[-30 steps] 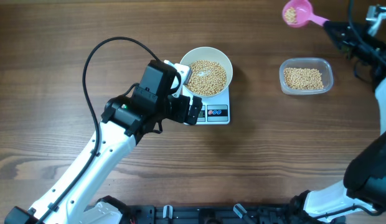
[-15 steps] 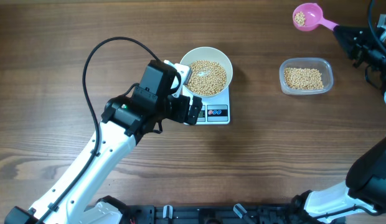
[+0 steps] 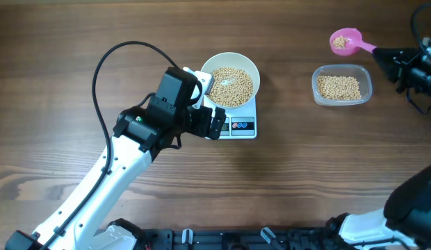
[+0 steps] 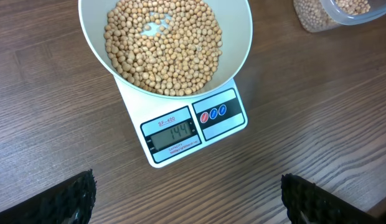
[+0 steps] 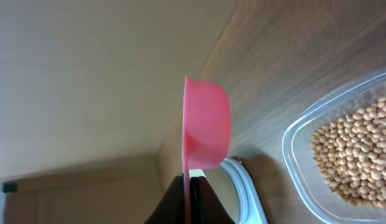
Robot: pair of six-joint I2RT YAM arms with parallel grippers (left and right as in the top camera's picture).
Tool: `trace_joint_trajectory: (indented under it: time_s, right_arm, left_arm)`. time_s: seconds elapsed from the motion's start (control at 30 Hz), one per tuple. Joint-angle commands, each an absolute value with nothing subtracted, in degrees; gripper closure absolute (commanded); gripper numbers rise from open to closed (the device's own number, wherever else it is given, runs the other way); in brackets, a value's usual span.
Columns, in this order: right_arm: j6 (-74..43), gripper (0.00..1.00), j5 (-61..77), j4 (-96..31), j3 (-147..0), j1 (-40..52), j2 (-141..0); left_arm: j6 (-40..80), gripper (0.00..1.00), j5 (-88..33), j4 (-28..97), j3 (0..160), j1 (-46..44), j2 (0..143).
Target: Scoop item into bowl and weigh 150g on scale
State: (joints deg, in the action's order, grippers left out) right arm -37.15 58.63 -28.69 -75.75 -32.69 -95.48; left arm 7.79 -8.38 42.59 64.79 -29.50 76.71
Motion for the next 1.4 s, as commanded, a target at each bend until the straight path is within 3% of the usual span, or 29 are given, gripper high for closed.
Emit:
trace_joint_trajectory:
  time_s: [0.0,0.23,0.57,1.03,1.37]
  right_arm:
    - [-34.11,0.95,51.24,-32.16,-76.05,-32.64,-89.58]
    - [-27.46,0.96,33.71,-49.06,-76.05,-29.87,-84.93]
    - [-23.29,0.95,8.51,-46.41,-76.05,-18.52,-84.9]
    - [-0.32,0.95,2.31,-44.64,-76.05,-11.29,-84.9]
    - [3.73,0.95,-7.66,-44.58,-76.05,-9.17,-84.9]
  left_arm:
    - [8.12,0.0,-8.03,42.46,65.65,-29.08,76.51]
    - [8.12,0.0,-8.03,42.46,65.65,-29.08,76.51]
    - [8.12,0.0,-8.05,42.46,65.65,-29.08,76.51]
    - [8.12,0.0,-8.03,42.46,65.65,-29.08,76.51]
    - [8.12,0.0,-8.05,42.46,65.65,-29.08,76.51]
